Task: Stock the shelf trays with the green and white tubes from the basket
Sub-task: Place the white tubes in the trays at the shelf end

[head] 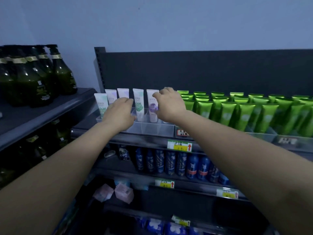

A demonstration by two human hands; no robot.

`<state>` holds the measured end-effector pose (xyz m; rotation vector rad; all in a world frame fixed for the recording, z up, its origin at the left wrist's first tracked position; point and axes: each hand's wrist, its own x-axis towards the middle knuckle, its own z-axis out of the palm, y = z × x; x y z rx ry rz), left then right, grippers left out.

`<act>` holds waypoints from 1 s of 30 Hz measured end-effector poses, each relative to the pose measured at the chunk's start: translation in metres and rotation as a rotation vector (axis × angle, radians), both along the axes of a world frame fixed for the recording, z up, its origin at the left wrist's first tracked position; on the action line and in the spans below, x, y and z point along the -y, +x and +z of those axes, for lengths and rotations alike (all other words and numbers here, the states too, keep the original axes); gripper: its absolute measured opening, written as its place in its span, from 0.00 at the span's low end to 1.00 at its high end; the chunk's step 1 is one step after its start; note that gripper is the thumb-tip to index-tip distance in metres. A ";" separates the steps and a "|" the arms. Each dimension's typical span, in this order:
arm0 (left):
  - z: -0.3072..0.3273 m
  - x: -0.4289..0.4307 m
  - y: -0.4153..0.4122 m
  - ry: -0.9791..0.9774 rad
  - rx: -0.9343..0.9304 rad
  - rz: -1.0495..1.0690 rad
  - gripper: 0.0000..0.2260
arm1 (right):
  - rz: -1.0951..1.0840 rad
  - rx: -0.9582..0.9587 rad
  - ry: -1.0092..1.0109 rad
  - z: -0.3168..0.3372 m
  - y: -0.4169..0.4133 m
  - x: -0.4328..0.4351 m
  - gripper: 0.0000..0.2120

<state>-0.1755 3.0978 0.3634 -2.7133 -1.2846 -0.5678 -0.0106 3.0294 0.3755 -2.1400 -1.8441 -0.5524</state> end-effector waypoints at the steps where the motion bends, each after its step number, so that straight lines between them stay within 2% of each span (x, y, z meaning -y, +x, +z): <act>1: -0.002 0.008 0.001 -0.001 -0.012 -0.022 0.20 | -0.022 0.008 -0.005 -0.002 0.000 0.010 0.21; 6: -0.014 0.047 0.017 -0.026 -0.071 -0.131 0.26 | -0.150 0.000 -0.010 -0.014 0.006 0.067 0.21; 10: -0.028 0.080 0.037 -0.029 -0.097 -0.233 0.22 | -0.233 0.013 -0.023 -0.027 0.017 0.119 0.23; 15: -0.045 0.128 0.069 -0.009 -0.138 -0.365 0.24 | -0.347 -0.030 -0.088 -0.050 0.042 0.183 0.22; 24: -0.088 0.224 0.161 -0.049 -0.240 -0.507 0.25 | -0.512 -0.113 -0.244 -0.100 0.114 0.305 0.25; 27: -0.108 0.262 0.198 -0.082 -0.262 -0.545 0.23 | -0.549 -0.147 -0.289 -0.114 0.144 0.349 0.23; 30: -0.128 0.296 0.228 -0.137 -0.291 -0.566 0.25 | -0.568 -0.172 -0.333 -0.130 0.169 0.386 0.23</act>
